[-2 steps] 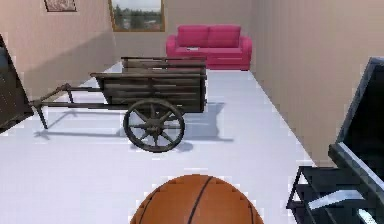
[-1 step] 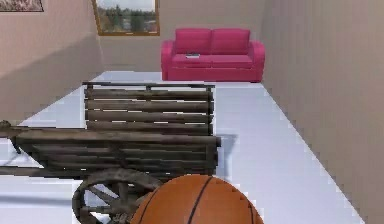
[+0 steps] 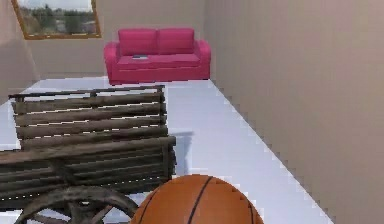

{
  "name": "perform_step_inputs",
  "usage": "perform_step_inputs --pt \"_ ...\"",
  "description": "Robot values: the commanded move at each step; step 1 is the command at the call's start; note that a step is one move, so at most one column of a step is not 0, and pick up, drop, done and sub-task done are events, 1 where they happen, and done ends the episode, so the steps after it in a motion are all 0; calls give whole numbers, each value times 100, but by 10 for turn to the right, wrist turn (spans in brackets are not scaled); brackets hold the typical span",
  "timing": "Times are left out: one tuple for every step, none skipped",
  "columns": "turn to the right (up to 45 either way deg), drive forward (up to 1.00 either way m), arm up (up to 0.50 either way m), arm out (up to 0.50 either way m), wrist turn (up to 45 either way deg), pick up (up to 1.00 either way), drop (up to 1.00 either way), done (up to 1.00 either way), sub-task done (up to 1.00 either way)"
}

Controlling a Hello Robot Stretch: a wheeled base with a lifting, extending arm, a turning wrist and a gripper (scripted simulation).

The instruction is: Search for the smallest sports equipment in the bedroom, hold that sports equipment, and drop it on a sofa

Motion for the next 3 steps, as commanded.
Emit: perform_step_inputs --pt "0 20 0 0 0 0 0 0 0" --pt "210 0 0 0 0 0 0 0 0" --pt "0 55 0 0 0 0 0 0 0"
